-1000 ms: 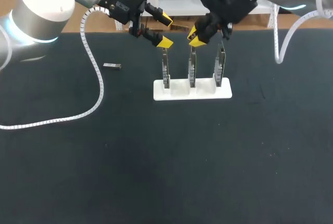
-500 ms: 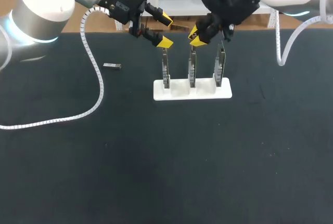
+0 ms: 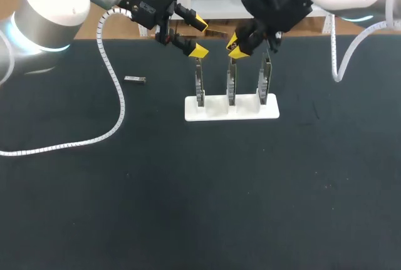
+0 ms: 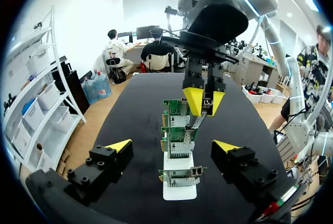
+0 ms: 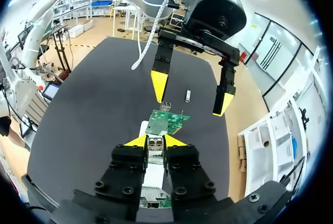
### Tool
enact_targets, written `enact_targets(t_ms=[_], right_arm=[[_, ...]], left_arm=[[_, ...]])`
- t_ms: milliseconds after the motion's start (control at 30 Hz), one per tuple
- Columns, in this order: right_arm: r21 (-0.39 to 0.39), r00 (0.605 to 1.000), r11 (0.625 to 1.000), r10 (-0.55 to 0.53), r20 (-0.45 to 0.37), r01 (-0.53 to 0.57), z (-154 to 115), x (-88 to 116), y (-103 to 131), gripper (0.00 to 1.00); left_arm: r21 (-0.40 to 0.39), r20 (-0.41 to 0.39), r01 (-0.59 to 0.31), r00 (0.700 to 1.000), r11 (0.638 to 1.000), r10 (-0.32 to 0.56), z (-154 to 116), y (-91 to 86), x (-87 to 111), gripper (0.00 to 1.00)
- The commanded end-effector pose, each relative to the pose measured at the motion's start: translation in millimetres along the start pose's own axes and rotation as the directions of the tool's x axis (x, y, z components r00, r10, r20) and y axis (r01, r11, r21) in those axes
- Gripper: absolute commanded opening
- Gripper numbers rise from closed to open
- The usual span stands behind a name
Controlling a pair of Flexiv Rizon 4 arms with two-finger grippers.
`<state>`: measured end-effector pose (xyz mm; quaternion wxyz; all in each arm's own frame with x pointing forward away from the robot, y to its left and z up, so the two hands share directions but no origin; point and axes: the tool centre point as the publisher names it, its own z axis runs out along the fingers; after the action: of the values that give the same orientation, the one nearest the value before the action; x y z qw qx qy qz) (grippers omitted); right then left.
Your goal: Pick up the optical module with the left hand, and insert it into the network port with the right hand.
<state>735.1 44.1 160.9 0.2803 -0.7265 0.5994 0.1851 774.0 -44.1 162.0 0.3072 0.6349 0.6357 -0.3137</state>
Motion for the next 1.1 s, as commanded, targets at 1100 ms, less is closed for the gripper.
enact_targets(t_ms=[1100], right_arm=[[-0.010, 1.000, 1.000, -0.019, 0.011, 0.019, -1.0, -1.0, -9.6, 0.00]], left_arm=[[-0.001, -0.003, 0.001, 1.000, 1.000, -0.001, -0.1, -0.4, -0.4, 1.00]])
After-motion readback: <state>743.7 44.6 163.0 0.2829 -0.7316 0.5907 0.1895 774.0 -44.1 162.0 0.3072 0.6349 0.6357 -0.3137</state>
